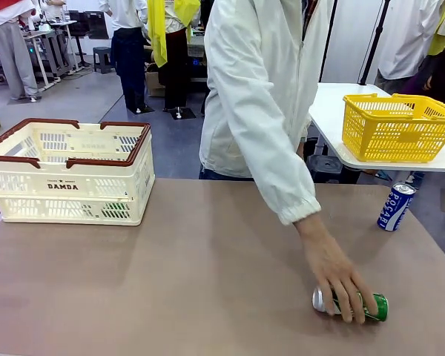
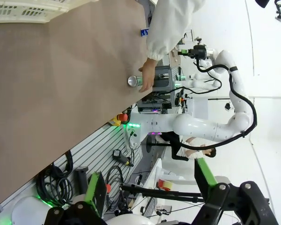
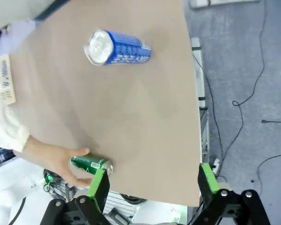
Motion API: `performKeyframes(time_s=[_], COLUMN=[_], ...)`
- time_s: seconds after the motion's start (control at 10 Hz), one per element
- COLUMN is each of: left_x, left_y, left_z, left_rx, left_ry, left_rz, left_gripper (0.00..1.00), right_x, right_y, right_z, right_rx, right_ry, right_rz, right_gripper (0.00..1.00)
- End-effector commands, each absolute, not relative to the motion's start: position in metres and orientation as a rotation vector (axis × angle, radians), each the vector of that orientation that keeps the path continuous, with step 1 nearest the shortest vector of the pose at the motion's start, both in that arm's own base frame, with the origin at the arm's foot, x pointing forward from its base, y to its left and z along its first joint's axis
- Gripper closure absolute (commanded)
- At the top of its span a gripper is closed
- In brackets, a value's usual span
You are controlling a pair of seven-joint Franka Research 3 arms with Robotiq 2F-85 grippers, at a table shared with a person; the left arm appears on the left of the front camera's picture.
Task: Place the drinks into the Shopping basket.
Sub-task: Pick up one drink and place it into the Shopping basket.
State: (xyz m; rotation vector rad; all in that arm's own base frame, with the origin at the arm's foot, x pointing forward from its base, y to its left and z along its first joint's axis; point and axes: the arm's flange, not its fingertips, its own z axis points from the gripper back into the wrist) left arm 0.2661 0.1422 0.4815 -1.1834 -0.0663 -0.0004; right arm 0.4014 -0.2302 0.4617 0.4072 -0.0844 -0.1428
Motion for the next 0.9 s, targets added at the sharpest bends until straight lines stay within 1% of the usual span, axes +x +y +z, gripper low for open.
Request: performKeyframes(time_s=[0.0, 0.2, 0.4, 0.6, 0.8], left_x=[0.265, 0.265, 0.265, 0.265, 0.265], left_y=[0.141, 0.141, 0.141, 0.141, 0.141], left_z=[0.484, 0.484, 0.484, 0.484, 0.484], left_rx=[-1.201, -1.201, -1.201, -1.201, -1.201], left_ry=[-0.069, -0.069, -0.069, -0.069, -0.069], left_rz=[0.002, 0.002, 0.002, 0.002, 0.002], left_gripper=[0.00, 0.00, 0.00, 0.00, 0.00], right_x=[0.419, 0.417, 0.413, 0.438, 0.468], right_y=[-0.208, -0.216, -0.199, -0.154, -0.112], right_z=[0.470, 0.470, 0.474, 0.479, 0.482], right_rx=[0.293, 0.319, 0.277, 0.174, 0.134], right_ry=[-0.035, -0.040, -0.055, -0.033, 0.037], right_rz=[-0.130, -0.155, -0.131, -0.047, 0.008], right_gripper=[0.00, 0.00, 0.00, 0.00, 0.00])
